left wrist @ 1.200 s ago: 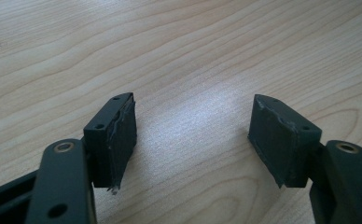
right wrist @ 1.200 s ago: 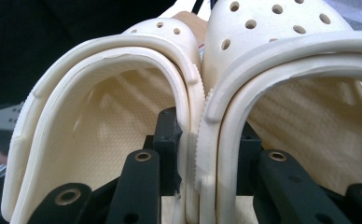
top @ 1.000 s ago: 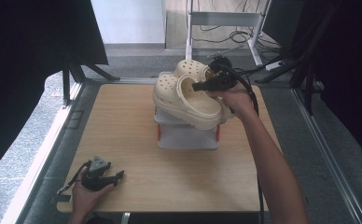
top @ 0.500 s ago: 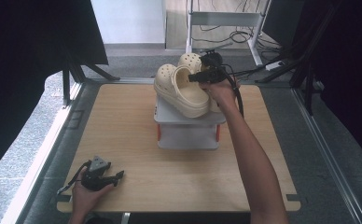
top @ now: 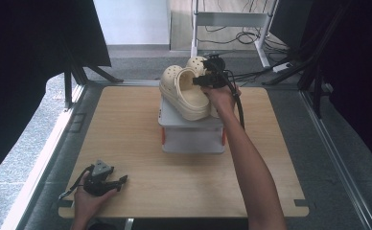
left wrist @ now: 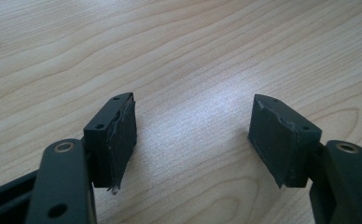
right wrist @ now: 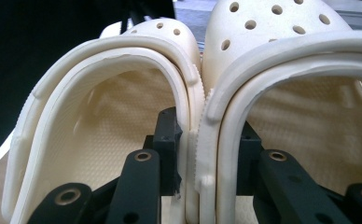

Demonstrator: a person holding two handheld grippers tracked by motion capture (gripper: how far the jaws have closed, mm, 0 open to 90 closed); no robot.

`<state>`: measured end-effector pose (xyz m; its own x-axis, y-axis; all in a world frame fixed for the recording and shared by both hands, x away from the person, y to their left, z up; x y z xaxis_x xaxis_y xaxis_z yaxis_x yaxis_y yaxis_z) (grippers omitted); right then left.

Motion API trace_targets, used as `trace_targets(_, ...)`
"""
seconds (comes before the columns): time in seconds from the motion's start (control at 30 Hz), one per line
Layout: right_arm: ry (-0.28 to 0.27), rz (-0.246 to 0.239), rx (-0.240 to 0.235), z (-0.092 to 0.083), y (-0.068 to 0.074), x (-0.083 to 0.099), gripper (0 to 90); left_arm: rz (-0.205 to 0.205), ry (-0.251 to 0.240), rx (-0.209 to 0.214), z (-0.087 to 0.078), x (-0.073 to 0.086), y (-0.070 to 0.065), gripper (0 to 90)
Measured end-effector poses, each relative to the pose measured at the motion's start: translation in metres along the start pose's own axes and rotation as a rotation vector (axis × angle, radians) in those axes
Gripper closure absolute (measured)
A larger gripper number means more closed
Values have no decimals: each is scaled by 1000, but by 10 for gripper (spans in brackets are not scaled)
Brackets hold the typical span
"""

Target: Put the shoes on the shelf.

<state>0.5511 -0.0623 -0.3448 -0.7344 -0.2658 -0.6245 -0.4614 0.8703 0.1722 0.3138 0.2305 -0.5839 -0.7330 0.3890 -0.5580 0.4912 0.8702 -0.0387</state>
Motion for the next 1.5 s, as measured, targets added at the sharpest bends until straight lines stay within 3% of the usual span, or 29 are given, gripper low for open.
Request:
trace_targets(0.47, -60, 190, 169, 4, 0, -1, 700, -3, 0, 10, 0, 0, 0, 324)
trace_targets(0.67, -86, 230, 210, 10, 5, -3, 699, -1, -2, 16, 0, -1, 1, 324)
trace_targets(0.83, -101, 236, 254, 17, 7, -4, 694, -3, -3, 20, 0, -1, 1, 325)
trace_targets(1.07, -95, 205, 304, 18, 15, 1, 685, 3, 1, 9, 1, -1, 1, 324)
trace_targets(1.13, -94, 209, 301, 17, 16, 2, 665, 3, 1, 9, 1, -1, 1, 324)
trace_targets(1.23, -87, 216, 287, 16, 14, 5, 516, 4, 1, 9, 1, -1, 1, 323)
trace_targets(1.33, -71, 219, 206, 10, 12, 9, 496, 1, -1, 11, 1, -1, 1, 324)
trace_targets(1.5, -35, 186, 127, -1, 7, 14, 471, 1, 1, 8, 1, -1, 0, 324)
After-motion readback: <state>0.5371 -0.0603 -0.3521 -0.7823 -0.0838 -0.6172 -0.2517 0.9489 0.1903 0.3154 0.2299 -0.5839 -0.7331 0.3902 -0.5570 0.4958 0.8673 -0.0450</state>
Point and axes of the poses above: each handheld gripper's, and its own axes: z roughly forward along the jaws, x roughly out of its underside, y roughly to its left, the point moved 9 cm from there along z, roughly forward along the jaws, and after that the axes turned 11 degrees about y, right-handed, at the moved point
